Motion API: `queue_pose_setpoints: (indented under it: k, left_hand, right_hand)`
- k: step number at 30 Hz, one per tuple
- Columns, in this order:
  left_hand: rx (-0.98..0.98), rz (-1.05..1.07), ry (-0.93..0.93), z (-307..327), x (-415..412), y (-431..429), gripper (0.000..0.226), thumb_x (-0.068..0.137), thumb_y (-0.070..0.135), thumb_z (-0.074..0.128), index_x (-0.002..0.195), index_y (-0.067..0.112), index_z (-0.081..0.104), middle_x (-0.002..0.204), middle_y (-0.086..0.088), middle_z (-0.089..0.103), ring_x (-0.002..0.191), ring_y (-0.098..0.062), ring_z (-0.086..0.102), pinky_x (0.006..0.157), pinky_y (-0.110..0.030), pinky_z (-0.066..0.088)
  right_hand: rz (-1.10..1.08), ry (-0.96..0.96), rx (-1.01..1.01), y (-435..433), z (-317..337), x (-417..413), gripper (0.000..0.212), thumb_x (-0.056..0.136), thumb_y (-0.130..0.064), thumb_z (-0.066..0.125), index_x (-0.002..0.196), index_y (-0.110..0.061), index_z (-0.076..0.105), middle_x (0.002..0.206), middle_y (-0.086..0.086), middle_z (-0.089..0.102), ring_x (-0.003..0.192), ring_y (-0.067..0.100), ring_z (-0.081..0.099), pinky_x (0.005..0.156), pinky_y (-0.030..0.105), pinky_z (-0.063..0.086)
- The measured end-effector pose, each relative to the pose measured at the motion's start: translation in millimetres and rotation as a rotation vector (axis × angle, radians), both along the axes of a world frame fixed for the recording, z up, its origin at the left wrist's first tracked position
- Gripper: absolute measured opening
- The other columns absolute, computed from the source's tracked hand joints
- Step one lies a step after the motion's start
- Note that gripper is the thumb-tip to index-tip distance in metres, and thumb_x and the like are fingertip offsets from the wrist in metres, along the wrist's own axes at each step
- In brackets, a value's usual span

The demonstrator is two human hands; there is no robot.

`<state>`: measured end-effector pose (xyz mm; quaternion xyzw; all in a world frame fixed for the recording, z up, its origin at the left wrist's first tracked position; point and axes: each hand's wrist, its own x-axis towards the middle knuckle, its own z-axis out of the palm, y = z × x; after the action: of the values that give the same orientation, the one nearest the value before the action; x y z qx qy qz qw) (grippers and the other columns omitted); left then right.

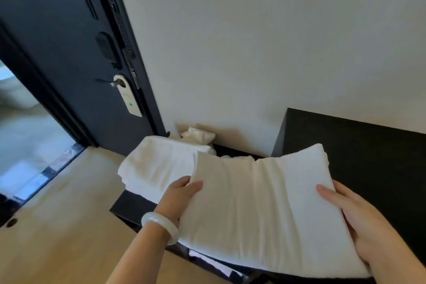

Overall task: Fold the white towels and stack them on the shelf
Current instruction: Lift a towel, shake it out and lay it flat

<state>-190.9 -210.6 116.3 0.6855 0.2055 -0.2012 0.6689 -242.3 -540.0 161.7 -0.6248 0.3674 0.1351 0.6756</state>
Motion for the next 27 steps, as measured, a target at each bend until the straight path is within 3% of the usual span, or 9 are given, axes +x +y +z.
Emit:
queue_pose_setpoints:
  k: [3,7,10,15,19,24,27]
  left_hand:
    - [0.016,-0.018,0.011,-7,19,41,0.016,0.091,0.024,0.065,0.104,0.020,0.073,0.094,-0.009,0.076,0.083,-0.031,0.074,0.074,-0.041,0.060]
    - [0.082,0.051,0.015,-21,38,88,0.012,0.091,0.021,0.066,0.101,0.019,0.073,0.092,-0.011,0.076,0.086,-0.036,0.072,0.085,-0.052,0.057]
    - [0.142,0.079,0.026,-31,59,126,0.013,0.091,0.023,0.067,0.103,0.021,0.072,0.091,-0.009,0.076,0.084,-0.032,0.073,0.083,-0.047,0.058]
    - [0.263,0.027,0.039,-50,120,194,0.011,0.092,0.025,0.066,0.100,0.026,0.071,0.086,-0.004,0.077,0.082,-0.028,0.073,0.083,-0.043,0.058]
    - [0.290,-0.052,0.048,-66,189,241,0.022,0.092,0.029,0.065,0.115,0.028,0.068,0.101,-0.005,0.075,0.093,-0.030,0.071,0.093,-0.049,0.054]
    - [0.227,-0.183,0.035,-86,273,281,0.016,0.091,0.032,0.066,0.107,0.033,0.071,0.098,0.001,0.076,0.094,-0.028,0.072,0.088,-0.045,0.055]
    - [0.263,-0.257,0.078,-117,306,295,0.025,0.096,0.034,0.059,0.116,0.022,0.067,0.106,-0.002,0.074,0.097,-0.028,0.070,0.092,-0.044,0.054]
  right_hand:
    - [0.067,-0.035,0.005,46,-12,24,0.031,0.085,-0.024,0.073,0.109,-0.035,0.057,0.108,0.007,0.068,0.098,0.035,0.065,0.070,0.049,0.051]
    - [0.163,-0.089,-0.020,106,-43,65,0.045,0.087,-0.022,0.072,0.128,-0.031,0.056,0.110,0.005,0.068,0.099,0.031,0.066,0.079,0.049,0.052]
    - [0.187,-0.078,0.006,146,-69,97,0.056,0.087,-0.024,0.073,0.138,-0.028,0.051,0.115,0.007,0.066,0.102,0.033,0.064,0.094,0.056,0.050]
    - [0.167,-0.086,0.029,207,-112,141,0.051,0.091,-0.028,0.070,0.138,-0.025,0.053,0.120,0.005,0.065,0.109,0.030,0.062,0.101,0.056,0.047]
    - [0.142,-0.108,0.047,248,-139,179,0.047,0.095,-0.026,0.065,0.140,-0.022,0.053,0.124,0.005,0.067,0.114,0.027,0.063,0.105,0.051,0.046]
    - [-0.013,-0.137,0.021,281,-166,217,0.039,0.094,-0.029,0.066,0.133,-0.029,0.059,0.116,-0.001,0.072,0.108,0.021,0.068,0.096,0.045,0.053]
    - [-0.066,-0.085,-0.051,292,-192,232,0.040,0.095,-0.035,0.063,0.134,-0.027,0.057,0.117,0.000,0.070,0.107,0.023,0.066,0.096,0.046,0.051]
